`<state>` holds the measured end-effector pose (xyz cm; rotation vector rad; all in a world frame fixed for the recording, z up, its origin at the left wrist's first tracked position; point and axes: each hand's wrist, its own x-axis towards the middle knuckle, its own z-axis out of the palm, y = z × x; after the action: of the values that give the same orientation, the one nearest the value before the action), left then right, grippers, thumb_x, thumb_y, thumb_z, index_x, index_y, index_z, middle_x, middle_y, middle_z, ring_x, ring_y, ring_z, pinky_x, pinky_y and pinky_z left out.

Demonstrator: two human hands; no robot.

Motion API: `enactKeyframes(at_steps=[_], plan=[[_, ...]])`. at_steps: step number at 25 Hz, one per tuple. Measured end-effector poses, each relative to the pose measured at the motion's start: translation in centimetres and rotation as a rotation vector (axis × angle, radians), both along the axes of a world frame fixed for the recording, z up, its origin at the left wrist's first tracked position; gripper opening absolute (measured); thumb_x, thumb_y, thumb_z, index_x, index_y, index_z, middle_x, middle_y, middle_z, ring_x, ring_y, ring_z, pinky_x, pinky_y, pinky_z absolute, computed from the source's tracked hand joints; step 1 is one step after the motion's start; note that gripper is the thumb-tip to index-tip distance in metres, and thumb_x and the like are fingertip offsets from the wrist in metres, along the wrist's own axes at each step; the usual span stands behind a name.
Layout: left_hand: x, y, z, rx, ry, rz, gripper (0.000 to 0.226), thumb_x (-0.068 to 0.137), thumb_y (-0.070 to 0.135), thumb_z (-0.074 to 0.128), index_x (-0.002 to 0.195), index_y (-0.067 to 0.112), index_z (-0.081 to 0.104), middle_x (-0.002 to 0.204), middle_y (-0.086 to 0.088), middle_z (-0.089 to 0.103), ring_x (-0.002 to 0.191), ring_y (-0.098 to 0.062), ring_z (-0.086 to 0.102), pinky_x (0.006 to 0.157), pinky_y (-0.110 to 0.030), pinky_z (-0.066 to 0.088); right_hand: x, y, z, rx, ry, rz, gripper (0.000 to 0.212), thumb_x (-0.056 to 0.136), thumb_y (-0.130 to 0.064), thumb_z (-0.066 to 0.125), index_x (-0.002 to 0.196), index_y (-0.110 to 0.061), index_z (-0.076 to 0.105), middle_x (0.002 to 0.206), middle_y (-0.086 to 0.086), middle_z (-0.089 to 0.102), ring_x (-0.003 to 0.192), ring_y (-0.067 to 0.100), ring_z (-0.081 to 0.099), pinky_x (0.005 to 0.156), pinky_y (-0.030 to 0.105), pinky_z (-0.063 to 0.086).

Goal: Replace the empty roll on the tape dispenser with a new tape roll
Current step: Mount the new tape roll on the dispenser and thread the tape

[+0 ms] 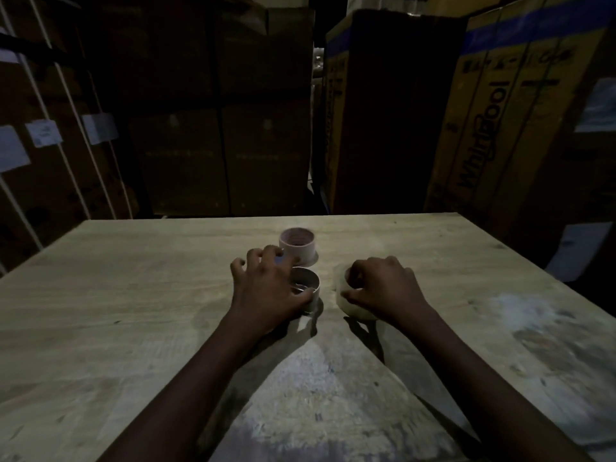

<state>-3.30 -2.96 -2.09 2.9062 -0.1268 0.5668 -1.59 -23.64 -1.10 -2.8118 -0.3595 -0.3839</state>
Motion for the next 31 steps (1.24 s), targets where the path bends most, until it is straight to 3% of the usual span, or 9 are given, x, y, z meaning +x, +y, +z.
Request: enactKeyframes(at_steps=[5, 9, 14, 18, 23, 27, 31], plan=[[1.0, 2.1, -1.2, 0.151, 0.180, -0.102, 0.090, 0.064, 0.065, 0.062, 0.142, 0.040, 0.025, 0.138, -0.005, 0.042, 0.118, -0.028, 0.044, 0.085, -0.040, 0.043, -0.1, 0.5, -0.2, -0.052, 0.005, -0.005, 0.024, 0.078, -0.042, 0.062, 0.096, -0.025, 0.063, 0.096, 0.002, 0.068, 0.101, 0.028, 0.055, 0.083, 0.042, 0.039], [2.8, 3.4, -0.8, 0.212, 0.144, -0.216, 0.085, 0.069, 0.055, 0.064, 0.144, 0.034, 0.029, 0.132, -0.005, 0.047, 0.115, -0.027, 0.045, 0.076, -0.036, 0.045, 0.0, 0.6, -0.3, -0.050, 0.007, -0.029, 0.028, 0.079, -0.042, 0.061, 0.101, -0.025, 0.064, 0.098, 0.002, 0.069, 0.101, 0.028, 0.056, 0.085, 0.044, 0.039], [4.4, 4.6, -0.7, 0.279, 0.091, -0.313, 0.084, 0.065, 0.067, 0.048, 0.141, 0.034, 0.038, 0.128, -0.005, 0.054, 0.113, -0.028, 0.048, 0.083, -0.039, 0.042, 0.1, 0.7, -0.4, -0.044, 0.013, -0.028, 0.028, 0.078, -0.041, 0.062, 0.100, -0.023, 0.063, 0.097, 0.004, 0.068, 0.101, 0.028, 0.055, 0.083, 0.042, 0.038], [3.5, 2.2, 0.4, 0.152, 0.005, -0.265, 0.079, 0.070, 0.067, 0.032, 0.141, 0.032, 0.040, 0.142, -0.005, 0.048, 0.130, -0.030, 0.040, 0.099, -0.046, 0.028, 0.1, 1.0, -0.3, -0.041, 0.019, -0.044, 0.031, 0.075, -0.046, 0.062, 0.097, -0.024, 0.061, 0.096, 0.003, 0.067, 0.102, 0.029, 0.053, 0.080, 0.040, 0.035], [4.3, -4.4, 1.3, 0.035, 0.127, -0.130, 0.044, 0.083, 0.049, 0.052, 0.121, 0.030, 0.062, 0.137, -0.001, 0.053, 0.133, -0.031, 0.034, 0.104, -0.051, 0.023, -0.1, 1.2, -0.1, -0.077, 0.035, -0.065, 0.037, 0.078, -0.053, 0.060, 0.100, -0.023, 0.061, 0.100, 0.003, 0.066, 0.105, 0.030, 0.050, 0.084, 0.043, 0.037], [5.2, -6.0, 0.8, -0.137, 0.208, -0.069, 0.033, 0.085, 0.041, 0.053, 0.110, 0.027, 0.070, 0.123, -0.004, 0.064, 0.126, -0.034, 0.042, 0.106, -0.060, 0.024, -0.2, 1.3, -0.3, -0.059, 0.029, -0.044, 0.025, 0.081, -0.048, 0.056, 0.081, -0.022, 0.058, 0.083, 0.000, 0.061, 0.098, 0.029, 0.049, 0.078, 0.040, 0.037], [4.6, -6.6, 0.4, -0.324, 0.119, -0.066, 0.026, 0.083, 0.033, 0.054, 0.093, 0.024, 0.076, 0.101, -0.003, 0.074, 0.109, -0.030, 0.057, 0.096, -0.052, 0.031, -0.6, 1.2, -0.2, -0.062, -0.029, -0.035, 0.026, 0.082, -0.045, 0.055, 0.071, -0.022, 0.047, 0.071, -0.003, 0.050, 0.094, 0.027, 0.047, 0.077, 0.039, 0.038]])
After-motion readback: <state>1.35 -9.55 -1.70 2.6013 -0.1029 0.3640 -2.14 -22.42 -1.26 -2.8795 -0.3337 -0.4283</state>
